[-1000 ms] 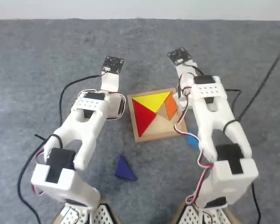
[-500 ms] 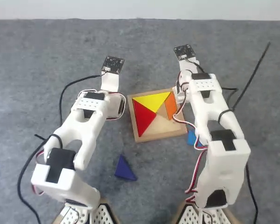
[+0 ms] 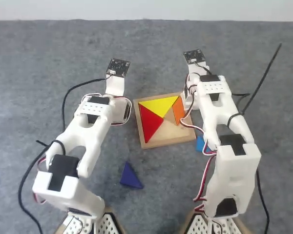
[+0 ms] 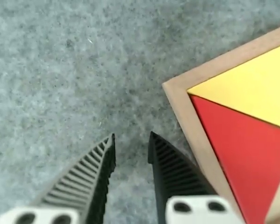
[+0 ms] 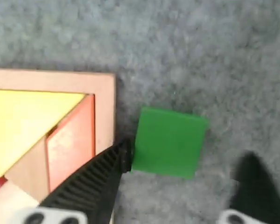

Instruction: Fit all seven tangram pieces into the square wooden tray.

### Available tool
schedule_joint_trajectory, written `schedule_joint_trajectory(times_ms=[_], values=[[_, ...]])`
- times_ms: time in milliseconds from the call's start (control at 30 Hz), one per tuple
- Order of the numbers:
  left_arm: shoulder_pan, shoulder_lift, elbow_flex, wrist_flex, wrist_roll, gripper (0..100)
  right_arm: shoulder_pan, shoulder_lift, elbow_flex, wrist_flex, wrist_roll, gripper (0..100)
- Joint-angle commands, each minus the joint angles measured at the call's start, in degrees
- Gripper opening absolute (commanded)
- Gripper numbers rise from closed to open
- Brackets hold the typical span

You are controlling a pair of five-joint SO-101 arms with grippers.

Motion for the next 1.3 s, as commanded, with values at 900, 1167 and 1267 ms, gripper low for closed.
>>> schedule_joint_trajectory(times_ms=[900,1167,1267], values=[[0.26,-0.44,-2.77,-0.26,-0.88,11,7.96,-19.56,-0.79,7.78,4.22,10.1],[-3.87,-0.44,-3.21,-1.67,-0.88,11,-1.45,-30.37,-0.53,20.53,12.22,10.6],[-3.69,-0.44,-3.21,-1.49,-0.88,11,2.95,-28.88,1.14,19.91,5.45,12.0]])
